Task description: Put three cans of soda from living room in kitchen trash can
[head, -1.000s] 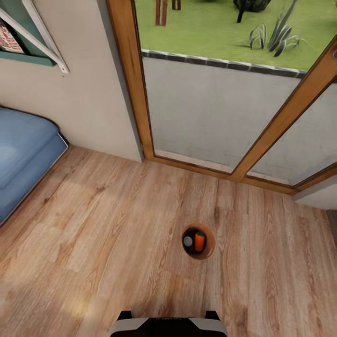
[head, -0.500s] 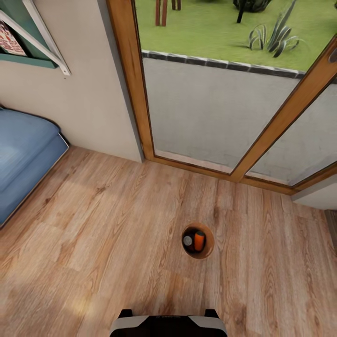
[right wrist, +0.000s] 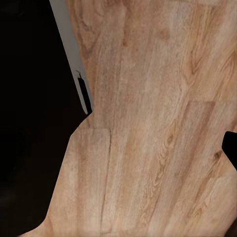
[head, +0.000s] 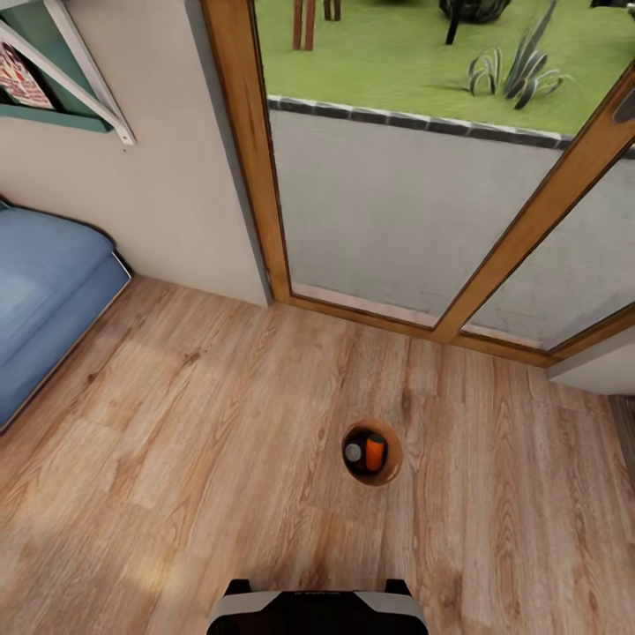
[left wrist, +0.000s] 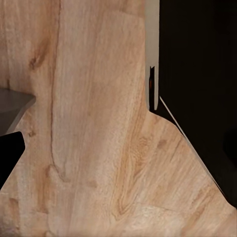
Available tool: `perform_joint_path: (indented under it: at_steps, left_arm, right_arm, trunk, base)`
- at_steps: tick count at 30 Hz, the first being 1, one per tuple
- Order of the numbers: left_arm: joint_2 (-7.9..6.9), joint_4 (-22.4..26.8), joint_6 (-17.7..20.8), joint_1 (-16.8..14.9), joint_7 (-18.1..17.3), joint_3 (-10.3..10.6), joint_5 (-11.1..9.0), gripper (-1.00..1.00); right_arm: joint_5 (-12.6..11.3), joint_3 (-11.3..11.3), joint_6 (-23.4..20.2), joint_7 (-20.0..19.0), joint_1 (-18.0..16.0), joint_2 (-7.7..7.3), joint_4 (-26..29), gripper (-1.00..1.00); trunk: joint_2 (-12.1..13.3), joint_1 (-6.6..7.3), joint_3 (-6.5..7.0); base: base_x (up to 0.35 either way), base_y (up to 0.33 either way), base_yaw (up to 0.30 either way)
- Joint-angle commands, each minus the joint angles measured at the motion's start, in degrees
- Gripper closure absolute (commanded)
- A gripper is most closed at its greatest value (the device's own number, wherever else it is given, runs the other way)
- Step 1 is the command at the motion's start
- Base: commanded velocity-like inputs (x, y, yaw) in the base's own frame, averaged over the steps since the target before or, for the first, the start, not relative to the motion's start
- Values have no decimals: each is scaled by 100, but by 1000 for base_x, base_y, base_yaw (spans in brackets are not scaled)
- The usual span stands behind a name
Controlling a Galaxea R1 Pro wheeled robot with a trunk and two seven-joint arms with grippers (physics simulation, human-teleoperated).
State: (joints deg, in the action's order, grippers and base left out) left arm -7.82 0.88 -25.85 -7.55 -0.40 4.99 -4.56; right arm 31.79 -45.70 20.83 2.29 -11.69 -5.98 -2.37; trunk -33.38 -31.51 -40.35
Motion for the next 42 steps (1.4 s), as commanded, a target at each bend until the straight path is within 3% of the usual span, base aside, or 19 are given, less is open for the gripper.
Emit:
perform_joint_path:
  at_steps: [1,16,35,42]
  left_arm:
    - [0,0,-1,0,-2,1,3,-100]
    - [0,7,1,0,-4,2,12,-100]
    - [-2,-8,45,1,-8,12,34,-100]
    - [187,-44,69,11,-5,-1,37,-100]
  right_arm:
    - [-1,0,0,0,0,0,0,-100]
    - [0,0,0,0,0,0,0,-100]
    - [0,0,0,0,0,0,0,-100]
    - [2,0,1,0,0,0,0,-100]
  trunk:
    - [42,22,19]
    - [643,352,288]
    - [643,352,288]
    - [643,352,288]
  base:
    - [0,0,0]
    - [0,0,0]
    - [0,0,0]
    - [0,0,0]
